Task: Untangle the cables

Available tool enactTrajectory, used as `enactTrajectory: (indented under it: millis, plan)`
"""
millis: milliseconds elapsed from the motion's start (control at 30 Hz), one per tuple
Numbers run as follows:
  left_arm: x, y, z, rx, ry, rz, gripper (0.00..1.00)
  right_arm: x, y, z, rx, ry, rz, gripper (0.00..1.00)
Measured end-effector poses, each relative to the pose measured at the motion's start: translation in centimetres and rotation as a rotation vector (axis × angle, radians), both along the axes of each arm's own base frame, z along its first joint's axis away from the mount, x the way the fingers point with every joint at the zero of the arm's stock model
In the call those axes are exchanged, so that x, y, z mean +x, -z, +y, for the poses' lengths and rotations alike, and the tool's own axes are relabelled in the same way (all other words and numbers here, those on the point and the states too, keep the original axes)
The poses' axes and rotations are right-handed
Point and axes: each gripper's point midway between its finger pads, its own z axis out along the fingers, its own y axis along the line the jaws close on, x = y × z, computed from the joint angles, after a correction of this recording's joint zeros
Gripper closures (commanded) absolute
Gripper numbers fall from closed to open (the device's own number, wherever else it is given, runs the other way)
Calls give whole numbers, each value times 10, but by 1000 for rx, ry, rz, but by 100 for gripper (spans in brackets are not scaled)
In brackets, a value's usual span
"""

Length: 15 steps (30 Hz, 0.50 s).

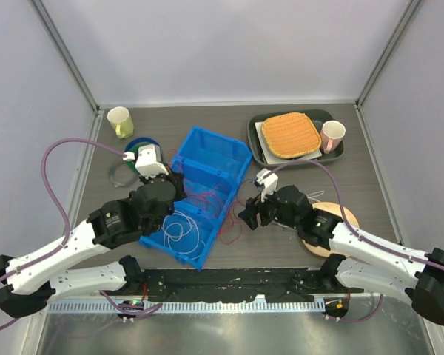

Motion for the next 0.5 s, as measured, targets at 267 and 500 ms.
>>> enactTrajectory:
  millis: [267, 500]
  plan:
    - [-6, -8, 11, -62, -5, -18, 100, -45, 41, 33, 106, -219, 92, 30]
    - [-7, -2, 10, -66, -4, -4, 100, -30, 20, 53, 219, -127, 48, 30]
